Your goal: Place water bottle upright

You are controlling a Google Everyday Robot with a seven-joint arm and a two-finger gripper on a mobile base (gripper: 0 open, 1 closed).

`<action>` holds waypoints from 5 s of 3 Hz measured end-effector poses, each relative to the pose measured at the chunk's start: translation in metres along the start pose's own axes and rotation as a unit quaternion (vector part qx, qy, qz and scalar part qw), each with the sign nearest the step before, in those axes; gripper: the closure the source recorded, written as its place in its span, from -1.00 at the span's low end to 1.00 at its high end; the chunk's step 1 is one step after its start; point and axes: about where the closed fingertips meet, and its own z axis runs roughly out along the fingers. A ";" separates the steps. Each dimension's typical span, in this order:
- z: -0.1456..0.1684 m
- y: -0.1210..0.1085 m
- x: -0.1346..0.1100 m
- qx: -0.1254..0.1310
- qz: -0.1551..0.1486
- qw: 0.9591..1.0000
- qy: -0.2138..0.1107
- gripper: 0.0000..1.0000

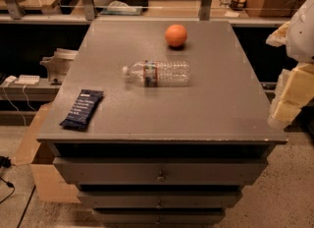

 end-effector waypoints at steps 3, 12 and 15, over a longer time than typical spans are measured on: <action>0.022 -0.039 -0.098 0.007 -0.075 0.997 -0.018 -1.00; 0.189 -0.081 -0.252 -0.029 -0.053 0.995 0.080 -1.00; 0.207 -0.093 -0.237 -0.049 -0.051 0.995 0.066 -0.19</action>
Offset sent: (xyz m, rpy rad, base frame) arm 0.0742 0.0749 0.0034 -0.0366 -0.0126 0.1409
